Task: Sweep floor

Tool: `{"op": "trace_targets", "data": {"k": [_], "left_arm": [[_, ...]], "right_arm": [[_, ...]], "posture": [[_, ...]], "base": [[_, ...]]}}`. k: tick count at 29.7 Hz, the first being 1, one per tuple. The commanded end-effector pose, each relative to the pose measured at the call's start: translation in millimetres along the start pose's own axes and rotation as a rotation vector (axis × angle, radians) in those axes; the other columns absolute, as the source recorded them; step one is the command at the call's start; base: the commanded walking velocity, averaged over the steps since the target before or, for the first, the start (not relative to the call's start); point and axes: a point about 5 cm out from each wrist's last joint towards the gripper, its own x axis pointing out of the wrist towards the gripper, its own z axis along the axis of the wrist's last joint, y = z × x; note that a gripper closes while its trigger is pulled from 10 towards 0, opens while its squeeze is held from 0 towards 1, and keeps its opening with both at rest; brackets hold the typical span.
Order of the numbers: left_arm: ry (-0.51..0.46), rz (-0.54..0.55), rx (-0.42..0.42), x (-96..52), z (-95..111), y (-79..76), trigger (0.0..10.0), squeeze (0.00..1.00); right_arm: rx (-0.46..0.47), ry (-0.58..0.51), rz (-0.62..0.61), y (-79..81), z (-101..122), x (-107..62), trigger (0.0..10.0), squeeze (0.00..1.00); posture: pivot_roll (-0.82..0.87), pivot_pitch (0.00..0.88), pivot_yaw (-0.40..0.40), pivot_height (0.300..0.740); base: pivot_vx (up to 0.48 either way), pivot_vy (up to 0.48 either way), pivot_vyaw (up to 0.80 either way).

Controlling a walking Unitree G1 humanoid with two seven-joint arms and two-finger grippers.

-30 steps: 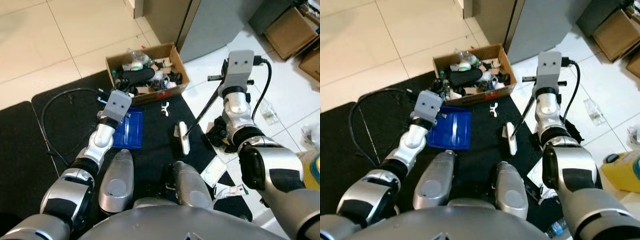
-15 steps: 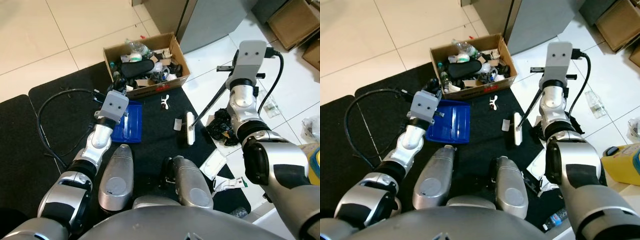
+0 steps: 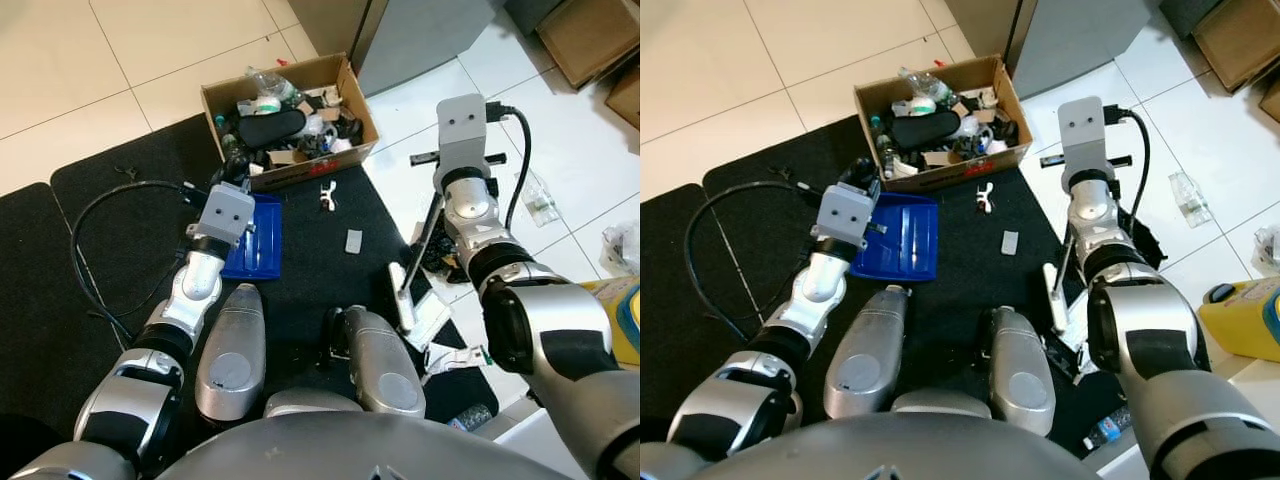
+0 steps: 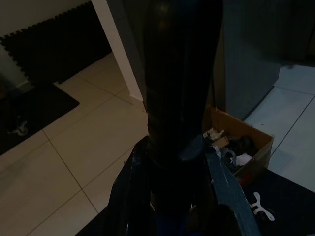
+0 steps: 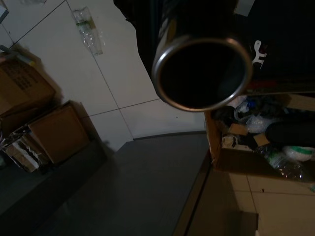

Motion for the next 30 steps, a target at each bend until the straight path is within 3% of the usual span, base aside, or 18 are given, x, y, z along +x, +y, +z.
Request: {"op": "trace_targets", "data": {"k": [1, 14, 23, 30], "left_arm": [[0.138, -0.04, 0.017, -19.0, -21.8, -5.8, 10.0, 0.0], [0.138, -0.046, 0.019, -17.9, -21.0, -6.2, 10.0, 0.0], [0.141, -0.043, 0.018, -16.6, -20.9, -6.1, 10.0, 0.0], [0.143, -0.043, 0.018, -16.0, -20.9, -5.9, 10.0, 0.0]], "right_arm": [[-0.009, -0.039, -0.046, -4.6, 0.8, -1.8, 10.0, 0.0], [0.118, -0.078, -0.147, -9.1, 12.4, 2.0, 10.0, 0.0], [0.113, -0.018, -0.066, 13.8, 4.7, -3.0, 10.0, 0.0], [0.253, -0.06, 0.06, 38.6, 13.8, -6.6, 10.0, 0.0]], "posture": [[0.34, 0.193, -0.125, 0.74], [0.35, 0.189, -0.124, 0.74], [0.34, 0.189, -0.129, 0.74], [0.34, 0.188, -0.129, 0.74]], "base": [[0.0, 0.0, 0.0], [0.0, 0.0, 0.0], [0.0, 0.0, 0.0], [0.0, 0.0, 0.0]]}}
